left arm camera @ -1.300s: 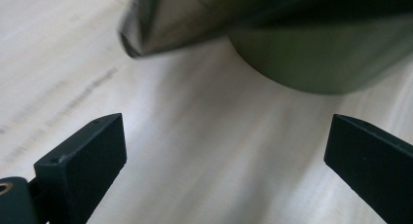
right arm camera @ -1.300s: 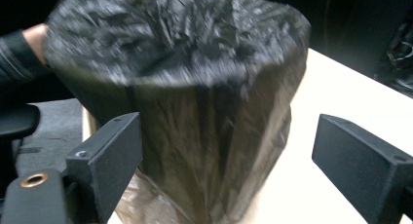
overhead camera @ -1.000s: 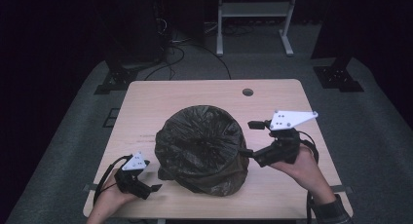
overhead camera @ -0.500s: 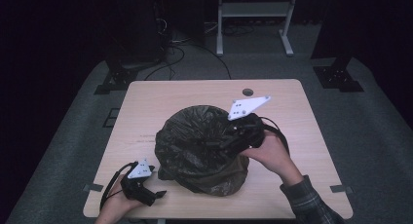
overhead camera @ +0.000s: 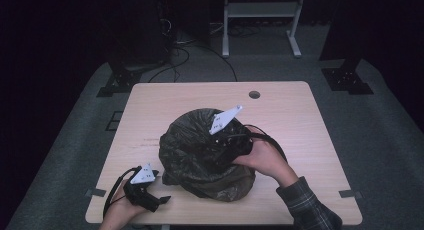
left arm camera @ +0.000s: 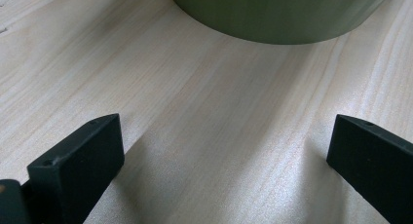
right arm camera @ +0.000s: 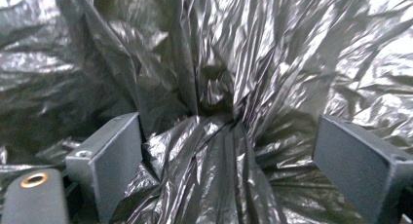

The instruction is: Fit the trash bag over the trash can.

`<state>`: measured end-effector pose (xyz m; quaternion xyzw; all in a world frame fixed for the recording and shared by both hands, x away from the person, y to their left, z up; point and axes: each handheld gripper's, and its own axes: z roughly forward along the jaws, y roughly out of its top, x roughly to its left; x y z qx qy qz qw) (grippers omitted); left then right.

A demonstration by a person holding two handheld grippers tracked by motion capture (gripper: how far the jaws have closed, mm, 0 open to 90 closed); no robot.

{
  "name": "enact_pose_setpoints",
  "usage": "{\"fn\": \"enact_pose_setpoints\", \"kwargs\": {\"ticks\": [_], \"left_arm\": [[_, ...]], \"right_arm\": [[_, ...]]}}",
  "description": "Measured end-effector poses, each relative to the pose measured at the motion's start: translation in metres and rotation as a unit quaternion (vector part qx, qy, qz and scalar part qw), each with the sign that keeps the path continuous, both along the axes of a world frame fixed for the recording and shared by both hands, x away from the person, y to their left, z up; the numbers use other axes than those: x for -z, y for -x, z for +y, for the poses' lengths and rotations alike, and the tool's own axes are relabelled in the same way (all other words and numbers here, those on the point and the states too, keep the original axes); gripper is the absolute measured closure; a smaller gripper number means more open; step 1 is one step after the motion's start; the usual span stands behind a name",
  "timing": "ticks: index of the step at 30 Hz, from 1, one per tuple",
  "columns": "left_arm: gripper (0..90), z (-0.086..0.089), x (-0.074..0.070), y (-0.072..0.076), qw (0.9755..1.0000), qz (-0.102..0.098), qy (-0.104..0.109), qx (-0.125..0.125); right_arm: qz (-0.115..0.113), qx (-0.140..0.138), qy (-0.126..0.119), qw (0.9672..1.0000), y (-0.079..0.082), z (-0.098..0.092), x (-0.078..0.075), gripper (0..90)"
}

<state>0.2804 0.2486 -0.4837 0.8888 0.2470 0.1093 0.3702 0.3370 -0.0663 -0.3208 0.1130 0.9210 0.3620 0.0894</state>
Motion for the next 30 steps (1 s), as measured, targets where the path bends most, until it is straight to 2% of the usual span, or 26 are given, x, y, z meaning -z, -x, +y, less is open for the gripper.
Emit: {"fn": "enact_pose_setpoints", "kwargs": {"ticks": [5,7,9,11,13,16,19,22,26,30], "left_arm": [[0.0,0.000,0.000,0.000,1.0000,0.000,0.000,-0.001],[0.0,0.000,0.000,0.000,1.0000,0.000,0.000,-0.001],[0.0,0.000,0.000,0.000,1.0000,0.000,0.000,-0.001],[0.0,0.000,0.000,0.000,1.0000,0.000,0.000,-0.001],[0.0,0.000,0.000,0.000,1.0000,0.000,0.000,-0.001],[0.0,0.000,0.000,0.000,1.0000,0.000,0.000,-0.001],[0.0,0.000,0.000,0.000,1.0000,0.000,0.000,-0.001],[0.0,0.000,0.000,0.000,1.0000,0.000,0.000,-0.001],[0.0,0.000,0.000,0.000,1.0000,0.000,0.000,-0.001],[0.0,0.000,0.000,0.000,1.0000,0.000,0.000,-0.001]], "right_arm": [[0.019,-0.010,0.043,0.9989,-0.001,0.005,0.001,10.4],[0.028,-0.010,0.050,0.9983,-0.002,0.007,0.001,10.4],[0.028,-0.009,0.048,0.9984,-0.002,0.007,0.001,10.3],[0.017,-0.004,0.035,0.9992,-0.002,0.005,0.000,10.2],[0.019,0.001,0.013,0.9997,-0.003,0.002,-0.004,10.2],[0.013,0.014,-0.006,0.9998,-0.006,-0.003,-0.016,10.2],[0.014,0.010,-0.034,0.9993,-0.007,-0.003,-0.029,10.2],[0.011,0.009,-0.065,0.9978,-0.008,0.004,-0.041,10.2],[0.005,0.021,-0.109,0.9939,-0.014,0.020,-0.051,10.2],[0.017,0.033,-0.124,0.9916,-0.024,0.038,-0.048,10.2]]}}
